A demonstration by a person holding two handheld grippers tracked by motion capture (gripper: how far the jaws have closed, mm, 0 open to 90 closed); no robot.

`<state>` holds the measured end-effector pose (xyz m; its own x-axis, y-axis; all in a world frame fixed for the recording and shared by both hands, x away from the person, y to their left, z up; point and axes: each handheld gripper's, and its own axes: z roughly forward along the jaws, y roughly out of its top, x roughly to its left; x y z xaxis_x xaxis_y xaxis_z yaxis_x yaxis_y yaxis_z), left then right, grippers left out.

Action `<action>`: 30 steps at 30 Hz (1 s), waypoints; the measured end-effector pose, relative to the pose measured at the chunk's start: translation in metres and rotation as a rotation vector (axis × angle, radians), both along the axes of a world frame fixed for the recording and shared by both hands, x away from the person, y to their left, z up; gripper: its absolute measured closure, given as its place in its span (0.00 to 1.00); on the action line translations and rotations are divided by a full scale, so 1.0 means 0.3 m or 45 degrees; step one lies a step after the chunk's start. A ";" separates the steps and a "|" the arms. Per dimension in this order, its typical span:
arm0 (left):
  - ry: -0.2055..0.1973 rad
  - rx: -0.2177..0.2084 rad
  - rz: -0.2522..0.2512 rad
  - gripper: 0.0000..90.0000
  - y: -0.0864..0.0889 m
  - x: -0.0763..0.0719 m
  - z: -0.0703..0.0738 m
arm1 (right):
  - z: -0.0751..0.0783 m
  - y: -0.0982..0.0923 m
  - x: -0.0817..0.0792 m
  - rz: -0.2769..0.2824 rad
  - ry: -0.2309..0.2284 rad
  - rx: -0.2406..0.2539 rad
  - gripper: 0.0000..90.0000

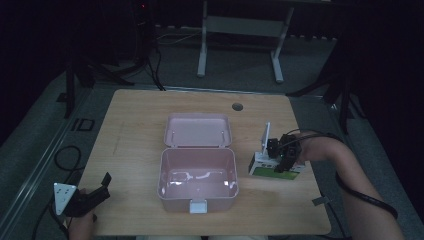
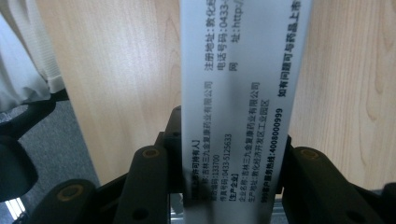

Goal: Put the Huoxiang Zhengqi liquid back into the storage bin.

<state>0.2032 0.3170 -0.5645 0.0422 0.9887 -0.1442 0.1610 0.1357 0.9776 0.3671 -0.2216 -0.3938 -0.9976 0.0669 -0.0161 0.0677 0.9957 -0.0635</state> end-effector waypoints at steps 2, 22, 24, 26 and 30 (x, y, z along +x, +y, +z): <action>-0.001 -0.001 -0.001 0.00 0.000 0.000 0.000 | 0.021 0.001 -0.006 -0.005 -0.005 -0.002 0.71; -0.002 -0.004 0.000 0.00 0.001 -0.001 0.000 | 0.220 0.098 -0.079 0.036 -0.037 0.005 0.71; 0.000 -0.004 0.000 0.00 0.001 0.000 0.000 | 0.228 0.114 -0.082 0.041 -0.038 0.004 0.71; 0.001 -0.005 0.000 0.00 0.001 0.000 0.000 | 0.230 0.121 -0.081 0.048 -0.035 0.008 0.71; 0.000 -0.007 -0.002 0.00 0.002 -0.001 0.000 | 0.251 0.176 -0.090 0.066 -0.042 -0.001 0.71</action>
<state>0.2031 0.3174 -0.5645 0.0438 0.9878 -0.1498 0.1611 0.1410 0.9768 0.3401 -0.1688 -0.3184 -0.9987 0.0150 -0.0492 0.0181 0.9978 -0.0630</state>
